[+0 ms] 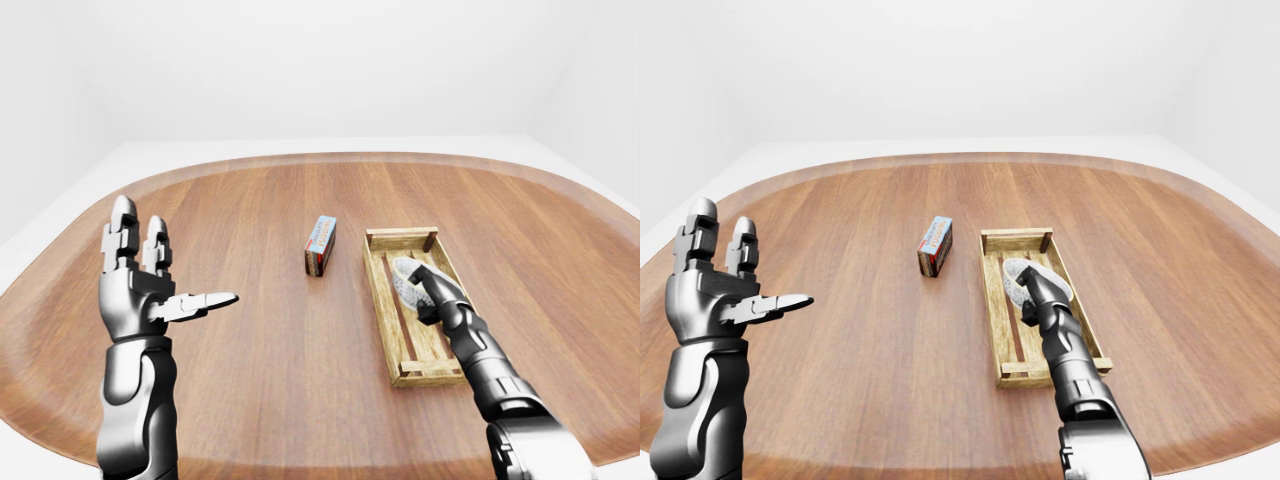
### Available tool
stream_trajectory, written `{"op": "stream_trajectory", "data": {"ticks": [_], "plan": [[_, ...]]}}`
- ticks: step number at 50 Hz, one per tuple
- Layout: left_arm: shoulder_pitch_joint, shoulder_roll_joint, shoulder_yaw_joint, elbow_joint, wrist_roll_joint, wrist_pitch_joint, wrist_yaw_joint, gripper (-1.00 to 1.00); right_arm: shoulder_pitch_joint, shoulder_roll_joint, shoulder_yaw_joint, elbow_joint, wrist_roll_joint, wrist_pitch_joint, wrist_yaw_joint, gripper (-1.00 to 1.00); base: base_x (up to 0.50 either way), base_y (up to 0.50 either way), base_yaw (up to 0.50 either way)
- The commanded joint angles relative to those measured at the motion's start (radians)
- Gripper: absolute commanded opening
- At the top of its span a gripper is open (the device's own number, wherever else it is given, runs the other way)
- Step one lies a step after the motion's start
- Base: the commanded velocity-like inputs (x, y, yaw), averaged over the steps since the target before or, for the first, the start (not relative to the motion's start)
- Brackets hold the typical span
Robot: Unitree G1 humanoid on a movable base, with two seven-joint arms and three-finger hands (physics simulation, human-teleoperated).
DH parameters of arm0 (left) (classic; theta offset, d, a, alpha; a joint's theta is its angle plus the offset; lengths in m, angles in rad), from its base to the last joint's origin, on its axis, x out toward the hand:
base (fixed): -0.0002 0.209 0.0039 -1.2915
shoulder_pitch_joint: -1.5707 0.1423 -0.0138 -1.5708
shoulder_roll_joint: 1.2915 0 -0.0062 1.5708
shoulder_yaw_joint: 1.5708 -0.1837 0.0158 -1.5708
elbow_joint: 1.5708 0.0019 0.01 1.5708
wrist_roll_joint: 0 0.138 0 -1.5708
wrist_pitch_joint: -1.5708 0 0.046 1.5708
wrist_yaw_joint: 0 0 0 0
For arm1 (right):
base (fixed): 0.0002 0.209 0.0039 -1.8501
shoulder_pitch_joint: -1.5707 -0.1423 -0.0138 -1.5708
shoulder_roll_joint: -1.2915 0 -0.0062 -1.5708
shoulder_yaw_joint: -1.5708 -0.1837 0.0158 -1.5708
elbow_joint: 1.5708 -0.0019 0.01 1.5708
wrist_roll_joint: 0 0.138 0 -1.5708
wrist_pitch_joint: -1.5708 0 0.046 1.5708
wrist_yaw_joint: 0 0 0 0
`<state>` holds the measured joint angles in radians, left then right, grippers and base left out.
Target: Pick up the bowl on the left and put it in the tray.
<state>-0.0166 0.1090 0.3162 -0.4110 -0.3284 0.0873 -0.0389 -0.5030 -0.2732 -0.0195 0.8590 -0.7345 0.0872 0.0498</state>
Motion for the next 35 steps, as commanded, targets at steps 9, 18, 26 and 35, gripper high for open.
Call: {"op": "stream_trajectory", "data": {"ticks": [9,18,26,35], "plan": [[-0.005,0.003,0.001,0.005,-0.003,0.000,0.001,1.00,-0.013,0.046,0.033,0.083,-0.118,0.000,-0.053,-0.16,0.00,0.00,0.00],[-0.005,0.002,-0.001,0.010,-0.002,0.000,0.002,1.00,0.015,0.049,0.040,0.013,-0.129,0.000,-0.012,1.00,0.00,0.00,0.00],[0.000,0.000,-0.002,-0.002,-0.001,0.000,0.001,1.00,0.034,0.054,0.036,0.004,-0.132,0.000,0.004,1.00,0.00,0.00,0.00],[0.000,-0.002,-0.004,0.006,0.003,0.000,0.000,1.00,0.074,0.050,0.038,-0.126,-0.169,0.000,0.071,1.00,0.00,0.00,0.00]]}}
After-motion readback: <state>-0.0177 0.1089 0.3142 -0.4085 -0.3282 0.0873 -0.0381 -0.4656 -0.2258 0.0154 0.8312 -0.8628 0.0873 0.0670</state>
